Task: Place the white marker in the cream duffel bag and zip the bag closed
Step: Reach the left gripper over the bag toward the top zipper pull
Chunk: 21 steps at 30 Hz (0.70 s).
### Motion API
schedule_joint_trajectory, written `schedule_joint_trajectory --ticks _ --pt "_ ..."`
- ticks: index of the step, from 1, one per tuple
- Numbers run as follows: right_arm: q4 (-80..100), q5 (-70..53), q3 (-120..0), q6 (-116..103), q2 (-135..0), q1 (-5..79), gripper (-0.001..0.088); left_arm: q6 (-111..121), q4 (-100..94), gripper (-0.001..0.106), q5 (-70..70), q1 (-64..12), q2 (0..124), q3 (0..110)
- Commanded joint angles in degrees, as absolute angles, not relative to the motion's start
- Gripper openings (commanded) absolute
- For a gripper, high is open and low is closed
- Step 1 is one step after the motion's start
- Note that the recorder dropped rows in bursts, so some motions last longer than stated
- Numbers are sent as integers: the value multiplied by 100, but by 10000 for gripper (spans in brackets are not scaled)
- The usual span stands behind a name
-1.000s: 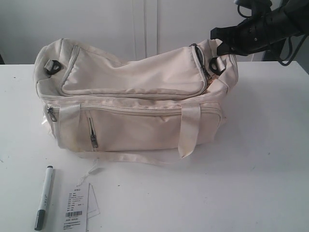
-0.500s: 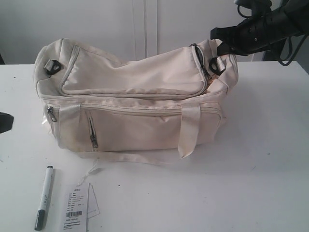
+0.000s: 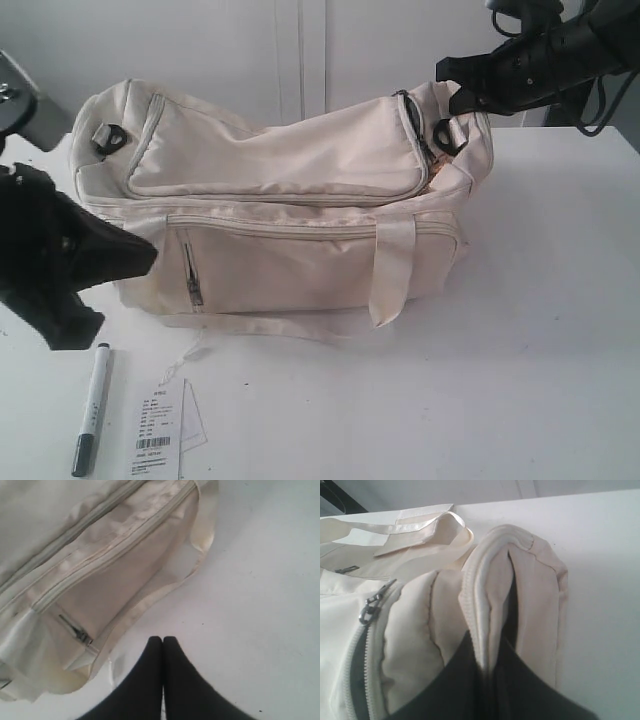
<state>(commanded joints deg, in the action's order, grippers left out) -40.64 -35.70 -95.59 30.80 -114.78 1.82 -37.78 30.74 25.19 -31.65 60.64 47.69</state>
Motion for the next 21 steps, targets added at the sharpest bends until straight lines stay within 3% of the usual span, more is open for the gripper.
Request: schedule_joint_trajectory --ticks 21 --pt "-4064 -3570 -9559 3080 -11478 182 0 -3841 3168 0 1037 -4413 7584 5914"
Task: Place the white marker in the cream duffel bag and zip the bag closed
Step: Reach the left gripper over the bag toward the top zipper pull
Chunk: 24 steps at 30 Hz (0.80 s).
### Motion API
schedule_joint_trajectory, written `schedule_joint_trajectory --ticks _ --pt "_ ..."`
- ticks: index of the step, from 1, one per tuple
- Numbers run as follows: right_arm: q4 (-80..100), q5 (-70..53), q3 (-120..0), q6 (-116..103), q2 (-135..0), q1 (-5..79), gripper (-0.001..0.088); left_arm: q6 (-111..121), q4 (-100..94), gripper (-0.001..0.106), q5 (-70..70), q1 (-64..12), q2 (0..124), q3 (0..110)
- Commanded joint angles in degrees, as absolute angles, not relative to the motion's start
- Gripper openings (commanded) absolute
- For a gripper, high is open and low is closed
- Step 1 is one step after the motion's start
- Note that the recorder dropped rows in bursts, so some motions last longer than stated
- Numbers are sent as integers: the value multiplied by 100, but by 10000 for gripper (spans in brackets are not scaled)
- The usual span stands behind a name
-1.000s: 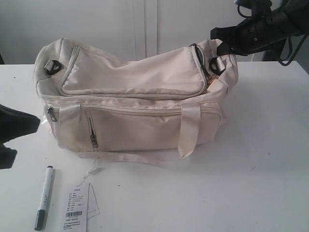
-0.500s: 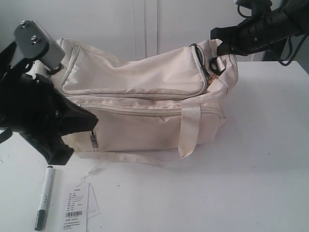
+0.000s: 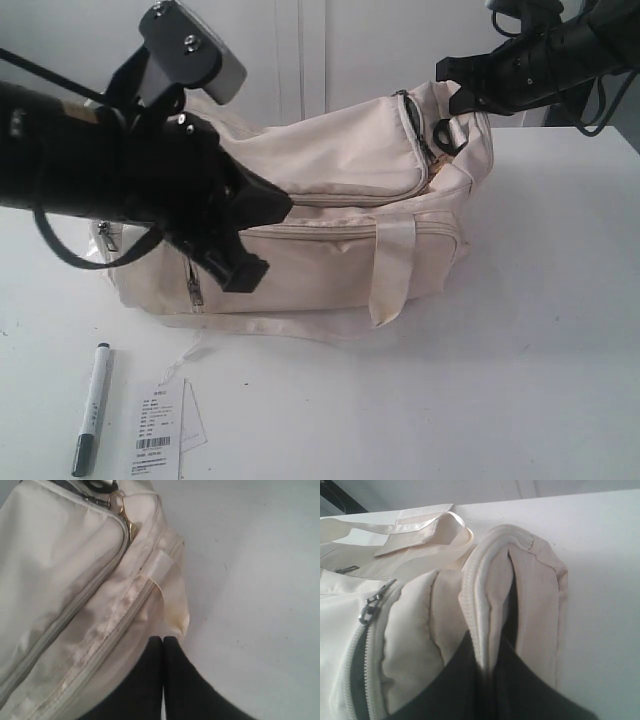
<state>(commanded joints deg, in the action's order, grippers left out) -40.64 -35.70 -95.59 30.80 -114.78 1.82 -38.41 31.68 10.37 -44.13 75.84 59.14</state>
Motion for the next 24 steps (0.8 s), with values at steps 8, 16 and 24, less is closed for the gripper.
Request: schedule_joint_trajectory --ticks 8,16,24 --pt "-4064 -3570 -9559 3080 -11478 182 0 -3728 3389 0 694 -4481 8318 6516" --pt "-4064 -3570 -9559 3080 -11478 182 0 -3693 3508 0 719 -4481 8926 7146" --pt "-4064 -3570 -9559 3080 -11478 182 0 -3751 3508 0 693 -4481 9561 7850"
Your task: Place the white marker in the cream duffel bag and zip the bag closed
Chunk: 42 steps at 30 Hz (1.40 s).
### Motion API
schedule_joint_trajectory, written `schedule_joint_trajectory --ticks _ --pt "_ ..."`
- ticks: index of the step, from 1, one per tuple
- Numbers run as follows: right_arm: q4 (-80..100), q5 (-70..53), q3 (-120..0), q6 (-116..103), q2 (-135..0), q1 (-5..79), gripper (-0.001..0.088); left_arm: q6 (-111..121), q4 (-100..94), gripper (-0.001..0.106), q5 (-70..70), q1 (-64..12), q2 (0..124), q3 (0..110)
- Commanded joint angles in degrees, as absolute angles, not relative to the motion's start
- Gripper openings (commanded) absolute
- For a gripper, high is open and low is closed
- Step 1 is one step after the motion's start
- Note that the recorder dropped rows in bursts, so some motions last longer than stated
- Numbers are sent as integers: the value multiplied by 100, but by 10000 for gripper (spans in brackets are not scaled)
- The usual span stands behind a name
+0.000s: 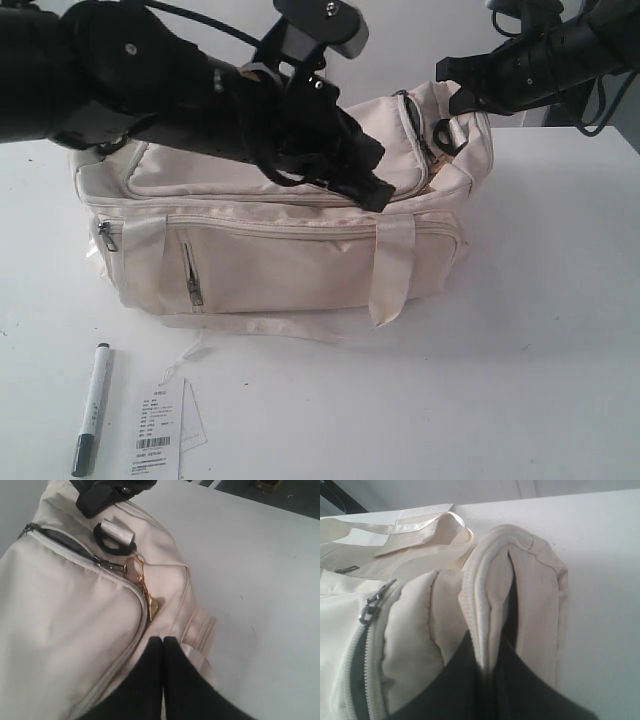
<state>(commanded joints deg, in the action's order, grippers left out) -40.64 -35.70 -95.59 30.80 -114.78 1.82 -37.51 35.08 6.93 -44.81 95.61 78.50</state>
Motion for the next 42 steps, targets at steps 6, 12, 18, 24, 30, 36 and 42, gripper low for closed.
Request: schedule_joint_trajectory --ticks 6,12,18,24,30,36,42 --pt "-4064 -3570 -9559 3080 -11478 182 0 -3751 3508 0 693 -4481 10041 8363" --pt "-4064 -3570 -9559 3080 -11478 182 0 -3751 3508 0 587 -4481 10472 8814" --pt "-4064 -3570 -9559 3080 -11478 182 0 -3751 3508 0 635 -4481 10795 9170" --pt "-4064 -3570 -9559 3080 -11478 182 0 -3738 3554 0 665 -4481 11050 9422" --pt "-4064 -3559 -9559 3080 -11478 182 0 -3728 3608 110 707 -4494 11302 9714" --pt "-4064 -3570 -9559 3080 -11478 182 0 -3727 3606 335 0 -4694 11706 9876" --pt "-4064 -3570 -9559 3080 -11478 182 0 -3949 3545 336 -194 -4702 11929 9876"
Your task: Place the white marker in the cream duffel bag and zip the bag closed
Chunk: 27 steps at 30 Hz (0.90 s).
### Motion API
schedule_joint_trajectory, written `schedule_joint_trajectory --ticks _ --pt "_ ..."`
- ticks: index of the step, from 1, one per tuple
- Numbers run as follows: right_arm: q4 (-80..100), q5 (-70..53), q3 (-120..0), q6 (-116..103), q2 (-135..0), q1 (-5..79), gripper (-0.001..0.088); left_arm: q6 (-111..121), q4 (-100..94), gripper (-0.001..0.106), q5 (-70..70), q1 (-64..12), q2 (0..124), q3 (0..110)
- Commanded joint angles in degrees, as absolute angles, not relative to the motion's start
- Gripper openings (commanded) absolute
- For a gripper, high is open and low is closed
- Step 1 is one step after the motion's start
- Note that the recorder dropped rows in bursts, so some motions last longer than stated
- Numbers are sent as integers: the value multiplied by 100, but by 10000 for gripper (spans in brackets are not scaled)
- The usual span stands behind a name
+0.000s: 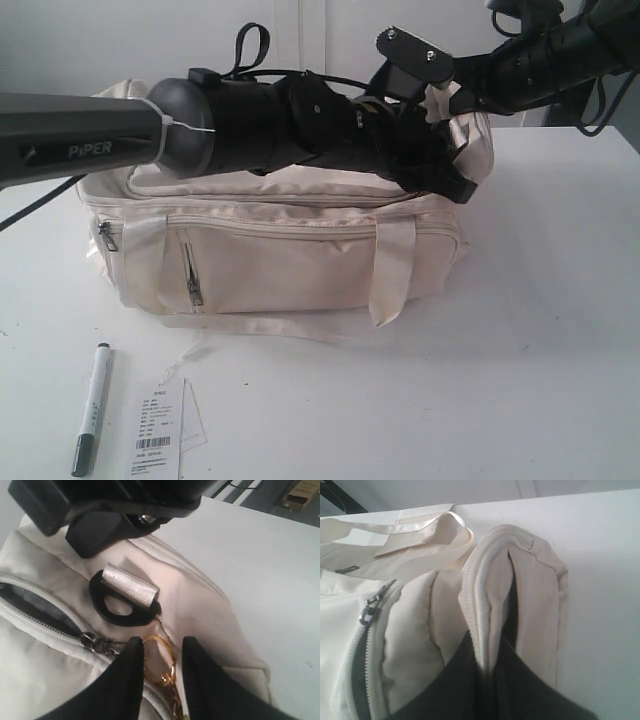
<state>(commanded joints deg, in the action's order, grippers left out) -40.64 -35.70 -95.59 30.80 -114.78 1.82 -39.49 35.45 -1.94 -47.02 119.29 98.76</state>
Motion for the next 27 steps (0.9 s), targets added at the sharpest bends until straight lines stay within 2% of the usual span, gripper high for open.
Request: schedule_joint_trajectory --ticks 9,14,17,23,25,27 --pt "-4064 -3570 -9559 3080 -11478 182 0 -4134 3545 347 63 -4881 12001 9876" --pt "-4064 -3570 -9559 3080 -11478 182 0 -4134 3545 516 -111 -4870 12174 9876" --pt "-4064 -3570 -9559 3080 -11478 182 0 -4134 3545 523 -392 -4870 12241 9876" --pt "-4064 -3570 -9559 3080 -11478 182 0 -4312 3545 430 -564 -4870 12267 9876" --pt "-4064 -3570 -9559 3080 -11478 182 0 -4568 3545 338 -551 -4870 12276 9876" --pt "-4064 -3570 -9559 3080 -11478 182 0 -4808 3545 187 -515 -4870 12276 9876"
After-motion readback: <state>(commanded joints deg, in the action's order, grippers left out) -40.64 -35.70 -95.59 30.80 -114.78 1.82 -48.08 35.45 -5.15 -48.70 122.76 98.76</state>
